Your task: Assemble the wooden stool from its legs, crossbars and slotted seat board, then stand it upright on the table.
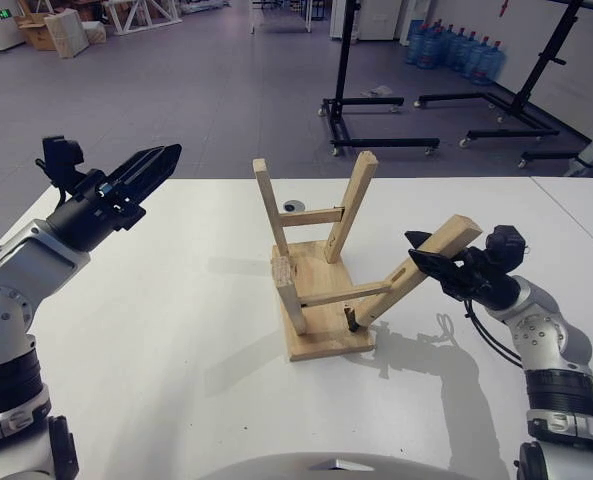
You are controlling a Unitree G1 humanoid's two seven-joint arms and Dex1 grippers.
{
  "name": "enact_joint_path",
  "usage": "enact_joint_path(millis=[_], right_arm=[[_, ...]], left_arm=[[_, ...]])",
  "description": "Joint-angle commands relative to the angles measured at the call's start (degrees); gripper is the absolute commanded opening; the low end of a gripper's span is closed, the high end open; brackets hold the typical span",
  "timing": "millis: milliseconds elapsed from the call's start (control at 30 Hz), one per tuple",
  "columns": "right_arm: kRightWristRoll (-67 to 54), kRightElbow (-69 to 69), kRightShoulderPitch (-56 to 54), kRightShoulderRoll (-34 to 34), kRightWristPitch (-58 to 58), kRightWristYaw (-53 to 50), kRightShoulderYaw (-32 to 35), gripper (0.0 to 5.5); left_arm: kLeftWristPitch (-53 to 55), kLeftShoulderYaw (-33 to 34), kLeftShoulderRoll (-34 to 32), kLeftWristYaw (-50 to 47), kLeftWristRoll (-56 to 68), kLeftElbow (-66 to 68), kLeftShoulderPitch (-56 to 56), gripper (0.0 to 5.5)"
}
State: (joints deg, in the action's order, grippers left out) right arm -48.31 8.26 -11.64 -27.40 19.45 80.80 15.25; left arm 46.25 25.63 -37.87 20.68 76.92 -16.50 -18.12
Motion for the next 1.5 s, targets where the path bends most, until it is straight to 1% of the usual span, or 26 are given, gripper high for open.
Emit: enact_joint_path(millis=[33, 167, 467, 967, 1500], right_arm=[[2.6, -3.6, 1.4, 5.2, -3.9, -3.3, -2.8, 2.06], [4.1, -7.1, 3.0, 7.6, -5.9, -5.9, -5.2, 2.06], [5.6, -9.2, 0.5, 7.8, -9.3, -8.5, -5.8, 2.06], [5.3, -9.9, 1.3, 5.9, -7.8, -6.4, -7.3, 2.06], [6.7, -8.8, 0.3, 5.2, -10.3, -6.5, -7.7, 2.06]], left_arm=[[1.1, -1.0, -1.0, 0.3, -0.8, -0.5, -0.8, 3.35], [0.6, -1.9, 0.2, 0.0, -1.5, -1.4, -0.1, 3.35], [-0.5, -2.7, 2.2, -0.2, -2.4, -2.5, 0.8, 3.35], [-0.6, -2.7, 2.7, 0.5, -2.5, -3.4, 1.6, 3.35], [-0.5, -3.1, 3.4, 0.8, -2.9, -3.8, 1.5, 3.35]])
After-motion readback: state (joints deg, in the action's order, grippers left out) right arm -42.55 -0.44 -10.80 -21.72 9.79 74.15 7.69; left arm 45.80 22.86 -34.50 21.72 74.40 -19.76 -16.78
